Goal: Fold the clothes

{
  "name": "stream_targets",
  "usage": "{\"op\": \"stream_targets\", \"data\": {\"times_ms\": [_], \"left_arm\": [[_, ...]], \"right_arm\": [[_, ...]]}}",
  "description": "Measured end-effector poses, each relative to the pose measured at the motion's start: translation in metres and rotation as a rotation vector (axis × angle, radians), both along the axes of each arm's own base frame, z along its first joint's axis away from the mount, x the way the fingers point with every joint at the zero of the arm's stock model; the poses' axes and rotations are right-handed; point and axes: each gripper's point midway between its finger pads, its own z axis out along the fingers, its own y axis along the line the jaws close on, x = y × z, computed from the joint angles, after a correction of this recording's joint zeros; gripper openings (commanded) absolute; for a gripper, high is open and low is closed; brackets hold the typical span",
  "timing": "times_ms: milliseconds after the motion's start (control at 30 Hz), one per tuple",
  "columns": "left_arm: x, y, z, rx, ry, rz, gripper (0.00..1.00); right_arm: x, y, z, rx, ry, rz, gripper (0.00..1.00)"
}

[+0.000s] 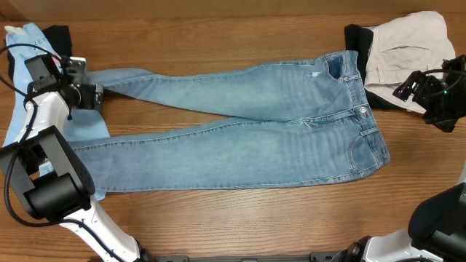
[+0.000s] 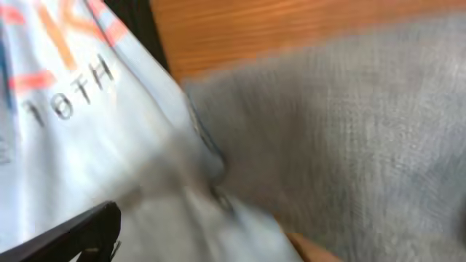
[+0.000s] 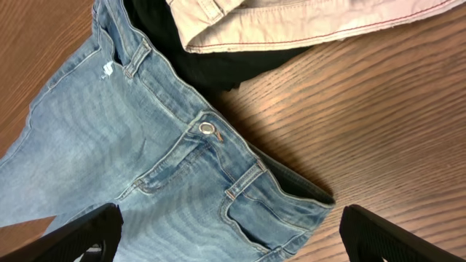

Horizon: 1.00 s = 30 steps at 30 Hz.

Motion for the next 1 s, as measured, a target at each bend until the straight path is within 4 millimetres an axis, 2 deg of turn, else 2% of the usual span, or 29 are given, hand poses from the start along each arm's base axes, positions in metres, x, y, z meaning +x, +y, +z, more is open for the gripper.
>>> {"op": "stream_targets", "data": {"times_ms": [67,100,167,233,267,300,400,467,567,600,633,667,767,800,867,933,1000], "left_arm": [[0.012,0.003,0.010,0.026,-0.059,-0.013,0.81],[0.017,0.001,0.013,0.038,-0.076,-0.027,0.78],[0.025,-0.014,0.009,0.062,-0.071,-0.095,0.63],[0.028,-0.026,-0.002,0.067,-0.050,-0.143,0.32],[0.029,-0.030,-0.007,0.066,-0.044,-0.156,0.08],[0.030,-0.031,-0.008,0.067,-0.045,-0.159,0.04],[0.044,-0.023,0.002,0.132,-0.100,-0.134,0.04],[0.048,-0.003,0.013,0.223,-0.124,-0.031,0.04],[0.039,0.031,0.026,0.380,-0.103,0.142,0.04],[0.032,0.049,0.038,0.473,-0.095,0.228,0.22],[0.026,0.058,0.046,0.526,-0.083,0.268,0.92],[0.021,0.065,0.056,0.585,-0.067,0.292,1.00],[0.011,0.071,0.094,0.706,-0.055,0.331,1.00],[0.012,0.068,0.098,0.718,-0.050,0.326,1.00],[0.013,0.055,0.094,0.726,-0.011,0.291,1.00],[0.011,0.028,0.078,0.716,0.080,0.209,1.00],[0.001,0.003,0.058,0.690,0.188,0.136,1.00]], "right_arm": [[-0.001,0.000,0.000,0.001,0.003,0.000,1.00],[-0.001,0.000,0.000,0.001,0.003,0.000,1.00],[-0.002,0.001,-0.001,0.004,0.007,0.000,1.00],[-0.002,0.001,-0.001,0.005,0.011,0.000,1.00],[-0.003,0.002,-0.001,0.007,0.013,0.000,1.00],[-0.004,0.002,-0.001,0.007,0.016,0.000,1.00],[-0.005,0.003,-0.002,0.012,0.023,0.000,1.00],[-0.005,0.003,-0.002,0.013,0.024,0.000,1.00],[-0.005,0.003,-0.002,0.012,0.023,0.000,1.00],[-0.005,0.003,-0.001,0.012,0.022,0.000,1.00],[-0.004,0.003,-0.001,0.011,0.018,0.000,1.00],[-0.003,0.002,-0.001,0.011,0.015,0.001,1.00],[-0.003,0.002,-0.001,0.010,0.012,0.001,1.00],[-0.003,0.002,-0.001,0.009,0.012,0.001,1.00],[-0.002,0.002,-0.001,0.008,0.009,0.000,0.96],[0.003,-0.001,0.001,-0.003,-0.014,-0.001,0.95],[0.007,-0.003,0.003,-0.013,-0.032,0.001,0.93]]}}
